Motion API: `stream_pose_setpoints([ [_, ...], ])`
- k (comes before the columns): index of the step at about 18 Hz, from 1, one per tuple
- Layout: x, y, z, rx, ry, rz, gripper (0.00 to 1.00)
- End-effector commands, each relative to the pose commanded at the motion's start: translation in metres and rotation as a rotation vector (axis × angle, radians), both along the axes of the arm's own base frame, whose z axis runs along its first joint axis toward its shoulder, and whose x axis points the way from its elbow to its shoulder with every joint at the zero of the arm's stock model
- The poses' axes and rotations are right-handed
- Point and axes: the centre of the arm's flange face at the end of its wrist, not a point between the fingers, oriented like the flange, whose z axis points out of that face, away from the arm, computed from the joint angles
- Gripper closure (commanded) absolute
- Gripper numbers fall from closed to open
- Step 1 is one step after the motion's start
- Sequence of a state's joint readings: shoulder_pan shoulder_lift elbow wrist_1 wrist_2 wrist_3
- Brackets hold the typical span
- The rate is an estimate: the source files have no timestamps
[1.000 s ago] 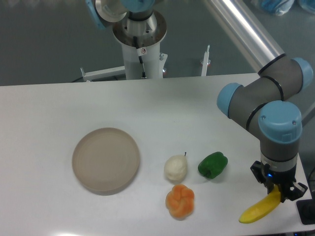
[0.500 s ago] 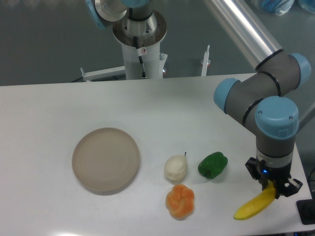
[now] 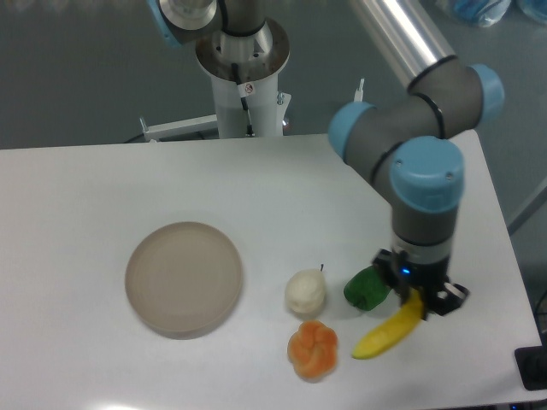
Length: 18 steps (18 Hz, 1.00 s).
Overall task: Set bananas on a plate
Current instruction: 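Carry the held banana across the table over the beige plate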
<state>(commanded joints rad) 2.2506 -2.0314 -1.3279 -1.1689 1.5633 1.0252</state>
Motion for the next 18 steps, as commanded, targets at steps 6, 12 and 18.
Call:
stream_pose_setpoints([
  [6,0.087,0.004,-0.040,-0.048,-0.093,0.052,0.79],
  [12,0.154,0.014,-0.063,-0.082,-0.134,0.130,0.79],
  [18,0.199,0.004,-0.114,-0.052,-0.118,0.150,0.79],
])
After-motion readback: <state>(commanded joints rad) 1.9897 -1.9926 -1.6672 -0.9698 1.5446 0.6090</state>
